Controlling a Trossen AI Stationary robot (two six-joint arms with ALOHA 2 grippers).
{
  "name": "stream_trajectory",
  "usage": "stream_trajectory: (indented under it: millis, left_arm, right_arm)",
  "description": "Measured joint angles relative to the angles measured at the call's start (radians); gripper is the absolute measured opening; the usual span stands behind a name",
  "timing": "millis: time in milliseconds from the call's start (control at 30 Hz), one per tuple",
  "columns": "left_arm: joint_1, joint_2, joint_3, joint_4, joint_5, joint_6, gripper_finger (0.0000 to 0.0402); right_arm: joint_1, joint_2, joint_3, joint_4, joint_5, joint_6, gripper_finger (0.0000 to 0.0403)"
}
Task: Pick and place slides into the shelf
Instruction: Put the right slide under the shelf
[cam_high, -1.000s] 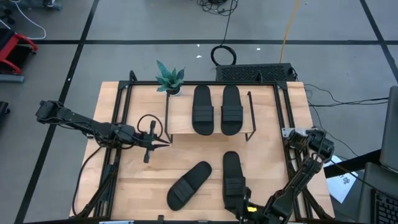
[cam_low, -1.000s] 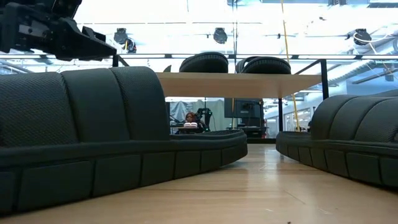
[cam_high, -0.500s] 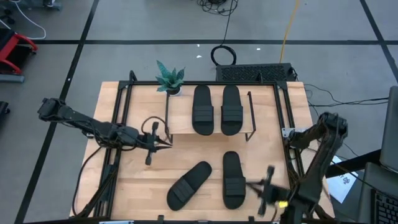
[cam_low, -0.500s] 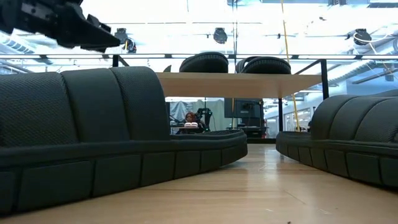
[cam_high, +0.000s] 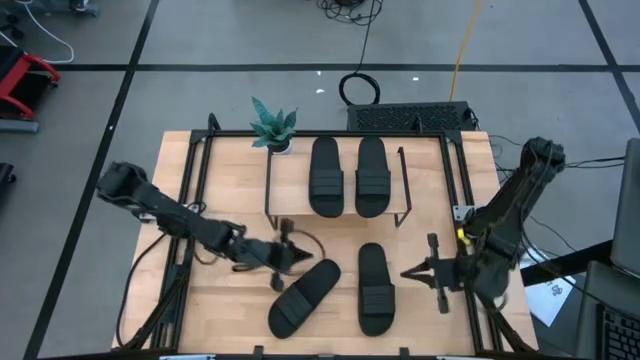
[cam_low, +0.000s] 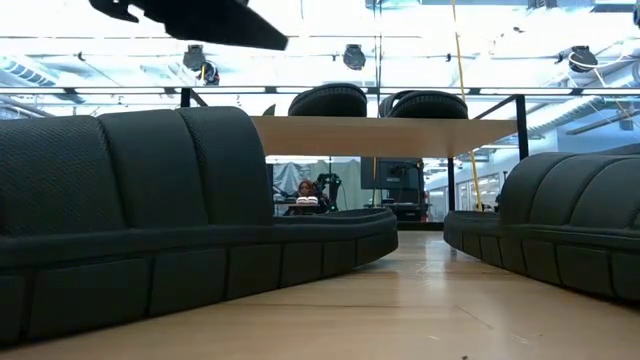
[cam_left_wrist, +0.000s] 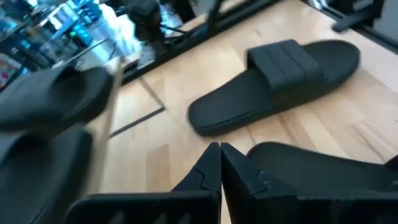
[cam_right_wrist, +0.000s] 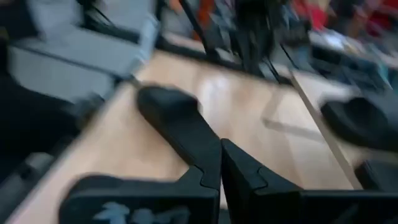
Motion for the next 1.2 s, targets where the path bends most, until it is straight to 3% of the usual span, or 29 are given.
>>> stream_trajectory:
  millis: [167, 433, 633, 833, 1000, 1200]
  left_arm:
    - [-0.021, 0.172, 0.135, -0.011, -0.064, 0.024, 0.0002]
    - [-0.082, 0.433, 0.423, -0.104, -0.129, -0.05, 0.0005]
    - [-0.12, 0.654, 0.74, -0.288, -0.274, -0.087, 0.0002]
    - [-0.13, 0.862, 1.099, -0.497, -0.408, -0.151, 0.0005]
    - [-0.136, 0.979, 1.291, -0.633, -0.382, -0.214, 0.0016]
    - [-0.159, 0.999, 1.336, -0.655, -0.205, -0.214, 0.0074]
  right_arm:
    - [0.013, -0.13, -0.137, 0.24, -0.074, -0.175, 0.0]
    - [0.014, -0.224, -0.191, 0.243, -0.091, -0.17, 0.0]
    - [0.017, -0.23, -0.191, 0.244, -0.215, -0.161, 0.0]
    - [0.019, -0.225, -0.191, 0.243, -0.217, -0.107, 0.0]
    - [0.058, -0.224, -0.191, 0.243, -0.245, -0.092, 0.0]
    - [0.124, -0.24, -0.191, 0.244, -0.268, -0.096, 0.0]
